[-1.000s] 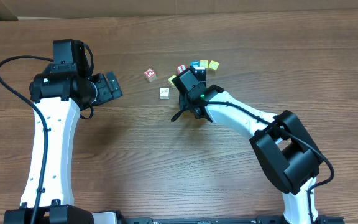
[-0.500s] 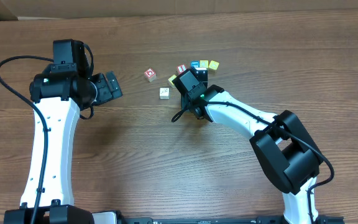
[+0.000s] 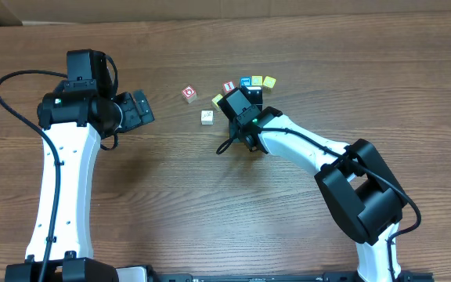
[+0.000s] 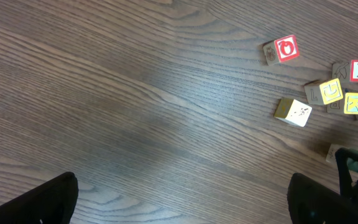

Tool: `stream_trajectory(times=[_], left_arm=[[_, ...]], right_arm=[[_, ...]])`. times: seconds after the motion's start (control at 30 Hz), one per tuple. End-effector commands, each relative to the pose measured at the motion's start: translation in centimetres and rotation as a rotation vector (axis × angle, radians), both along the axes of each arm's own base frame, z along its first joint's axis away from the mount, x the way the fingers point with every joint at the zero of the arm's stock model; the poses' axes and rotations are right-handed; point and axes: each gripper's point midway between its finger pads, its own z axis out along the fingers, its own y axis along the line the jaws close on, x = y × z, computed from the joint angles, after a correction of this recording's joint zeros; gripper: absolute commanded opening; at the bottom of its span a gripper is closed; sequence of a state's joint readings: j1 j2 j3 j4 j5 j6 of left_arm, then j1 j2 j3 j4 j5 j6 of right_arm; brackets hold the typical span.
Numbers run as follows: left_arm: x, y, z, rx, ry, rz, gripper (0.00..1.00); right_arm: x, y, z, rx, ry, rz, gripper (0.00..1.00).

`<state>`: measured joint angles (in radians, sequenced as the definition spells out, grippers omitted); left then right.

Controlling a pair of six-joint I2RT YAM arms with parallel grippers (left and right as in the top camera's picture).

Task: Flip 4 blocks
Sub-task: 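Lower the right gripper onto the green Z block and close, then lift the green Z block and set it down nearer the robot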

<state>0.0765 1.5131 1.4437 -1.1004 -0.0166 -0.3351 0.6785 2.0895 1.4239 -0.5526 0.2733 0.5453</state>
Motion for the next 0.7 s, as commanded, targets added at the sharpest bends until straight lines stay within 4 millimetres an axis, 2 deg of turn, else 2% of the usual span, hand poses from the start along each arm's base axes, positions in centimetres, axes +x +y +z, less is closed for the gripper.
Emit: stream_trajectory(times=[0.0,0.23,0.47,0.67], left_arm=[[0.2,0.3,0.1,0.006,-0.001,0.014,1.00],[0.2,0.3,0.1,0.006,-0.001,0.014,1.00],[0.2,0.3,0.1,0.005,-0.001,0.015,1.00],[0.2,0.3,0.1,0.005,-0.001,0.015,1.00]], right_arm=[[-0.2,0.5,1.7,0.037,-0.005,0.016,0.36],[-1.8,-0.3,2.7,0.022,0.050,0.025,0.33],[-6.0,0.9,1.6,0.105,0.259,0.091,0.34],[-8.7,-0.3,1.0,0.075,0.383,0.078,0.33]])
